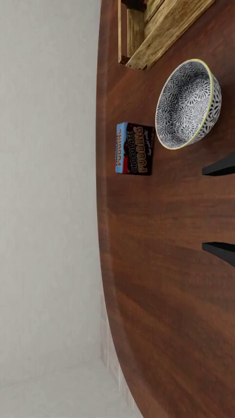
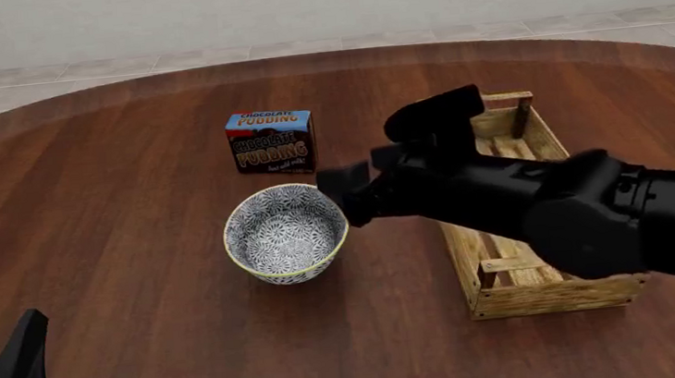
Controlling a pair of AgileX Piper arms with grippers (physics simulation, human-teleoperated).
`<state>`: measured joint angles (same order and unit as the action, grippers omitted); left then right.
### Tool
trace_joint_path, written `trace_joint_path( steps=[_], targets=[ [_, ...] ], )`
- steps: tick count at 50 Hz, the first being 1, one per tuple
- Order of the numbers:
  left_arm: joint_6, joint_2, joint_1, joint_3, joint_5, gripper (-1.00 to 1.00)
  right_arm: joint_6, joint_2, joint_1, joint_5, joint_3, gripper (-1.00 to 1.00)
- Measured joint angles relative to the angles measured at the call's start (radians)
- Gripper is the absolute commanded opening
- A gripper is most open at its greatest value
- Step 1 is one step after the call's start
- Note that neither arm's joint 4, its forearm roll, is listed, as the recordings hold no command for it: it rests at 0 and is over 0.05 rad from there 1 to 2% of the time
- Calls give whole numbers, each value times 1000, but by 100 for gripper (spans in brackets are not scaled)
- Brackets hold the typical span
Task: Pick up the bowl on the left and put it in the tray.
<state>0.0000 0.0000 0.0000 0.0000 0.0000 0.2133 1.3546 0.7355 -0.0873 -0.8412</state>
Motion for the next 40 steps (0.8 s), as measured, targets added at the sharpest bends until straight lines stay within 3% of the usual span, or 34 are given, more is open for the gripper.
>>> trace_joint_path(
  steps=[40],
  targets=[
    [0, 0, 0, 0, 0, 100, 26, 146, -75, -66, -63, 100]
  ],
)
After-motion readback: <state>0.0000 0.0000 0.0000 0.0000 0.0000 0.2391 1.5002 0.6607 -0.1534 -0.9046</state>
